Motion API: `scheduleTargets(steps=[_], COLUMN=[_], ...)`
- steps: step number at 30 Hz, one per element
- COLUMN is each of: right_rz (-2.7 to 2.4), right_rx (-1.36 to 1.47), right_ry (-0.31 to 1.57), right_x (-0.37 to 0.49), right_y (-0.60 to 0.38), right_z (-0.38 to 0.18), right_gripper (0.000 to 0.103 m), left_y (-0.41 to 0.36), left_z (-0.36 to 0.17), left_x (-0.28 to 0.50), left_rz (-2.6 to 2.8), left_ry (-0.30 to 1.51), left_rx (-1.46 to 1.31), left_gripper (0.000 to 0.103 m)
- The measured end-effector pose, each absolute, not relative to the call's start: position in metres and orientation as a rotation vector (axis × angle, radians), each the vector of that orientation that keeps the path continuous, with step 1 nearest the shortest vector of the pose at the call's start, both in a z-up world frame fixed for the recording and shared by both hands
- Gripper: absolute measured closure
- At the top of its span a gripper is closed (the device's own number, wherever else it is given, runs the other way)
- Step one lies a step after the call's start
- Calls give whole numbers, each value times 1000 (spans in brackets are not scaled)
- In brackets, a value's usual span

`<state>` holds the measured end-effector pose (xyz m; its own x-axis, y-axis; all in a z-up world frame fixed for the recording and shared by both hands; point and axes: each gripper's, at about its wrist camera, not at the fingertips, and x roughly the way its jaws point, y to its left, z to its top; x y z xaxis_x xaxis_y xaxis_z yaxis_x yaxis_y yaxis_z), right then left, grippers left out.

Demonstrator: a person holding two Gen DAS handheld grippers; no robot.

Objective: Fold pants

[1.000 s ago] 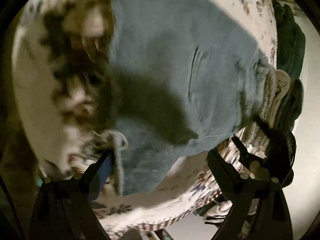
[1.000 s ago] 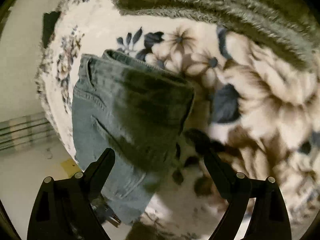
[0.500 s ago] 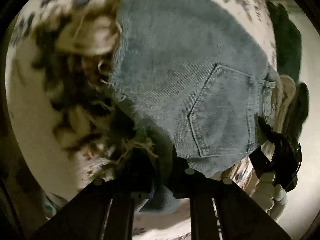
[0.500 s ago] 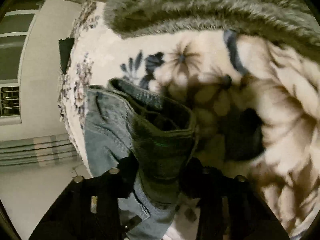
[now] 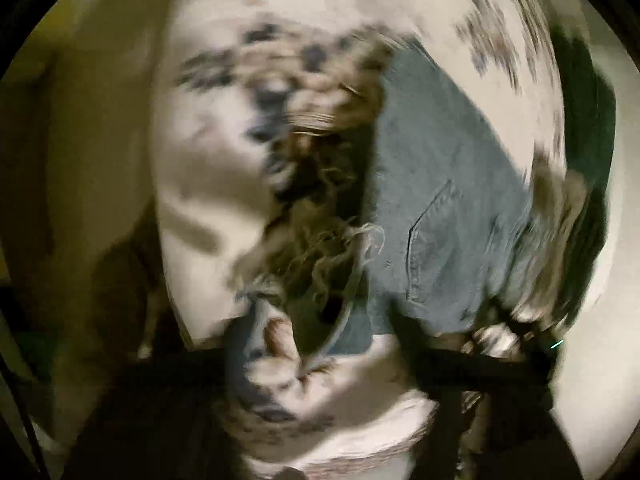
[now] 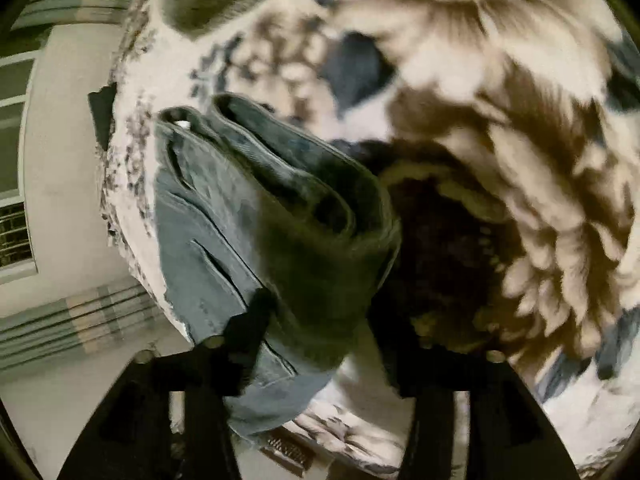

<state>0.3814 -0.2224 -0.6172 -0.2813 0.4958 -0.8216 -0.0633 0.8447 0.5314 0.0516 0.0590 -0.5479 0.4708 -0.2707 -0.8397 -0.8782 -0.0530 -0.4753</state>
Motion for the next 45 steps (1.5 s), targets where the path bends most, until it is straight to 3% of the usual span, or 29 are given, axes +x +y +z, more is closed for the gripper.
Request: scheduleTargets(steps=[1, 5, 16, 17, 18, 19, 20, 24, 28, 31, 32, 36, 39, 40, 42, 45], right_rz=[565, 635, 695, 698, 699, 706, 700, 693, 690, 682, 668, 647, 633, 626, 619, 607], right_rx=[330, 267, 227, 241, 253, 278, 294, 371, 435, 458, 469, 519, 561, 566, 553, 552], right_ry=[1789, 1810, 1819, 1813, 1798, 1781, 1768, 1717, 1726, 1774, 1784, 1782, 1761, 1750, 1714, 1691], right_x=[381, 380, 383, 384, 384, 386, 386, 373, 349, 336, 336, 338, 334, 334, 329, 322], right_y=[-224, -212, -195, -196, -199, -203, -205, -212, -221, -221, -222, -215, -209, -208, -207, -198], right_z=[-619, -625, -639, -640, -641, -641, -642, -630, -619, -628, -633, -652, -657, -656, -651, -634], right_gripper=[34, 18, 17, 20, 36, 48, 53, 71, 72, 66, 60, 53, 51, 51, 63, 72], left_y=[52, 27, 7, 10, 14, 19, 25, 39, 56, 67, 66, 72, 73, 70, 72, 77], left_z=[-547, -571, -639, -635, -628, -619, -609, -582, -564, -585, -596, -610, -604, -602, -592, -562], left_x=[41, 44, 82, 86, 90, 99, 105, 108, 105, 112, 107, 127, 135, 131, 128, 140], left_rz=[690, 643, 681, 687, 686, 685, 680, 636, 583, 575, 578, 608, 630, 629, 628, 623], left_ry=[972, 851, 649, 642, 642, 670, 690, 719, 772, 778, 768, 755, 777, 786, 800, 820], left_rx=[-1647, -1893, -2137, -2126, -2083, -2012, -1941, -1815, -1678, -1727, -1755, -1766, -1694, -1655, -1598, -1531], left_gripper=[11, 11, 14, 28, 43, 74, 79, 82, 80, 71, 70, 69, 72, 79, 81, 81])
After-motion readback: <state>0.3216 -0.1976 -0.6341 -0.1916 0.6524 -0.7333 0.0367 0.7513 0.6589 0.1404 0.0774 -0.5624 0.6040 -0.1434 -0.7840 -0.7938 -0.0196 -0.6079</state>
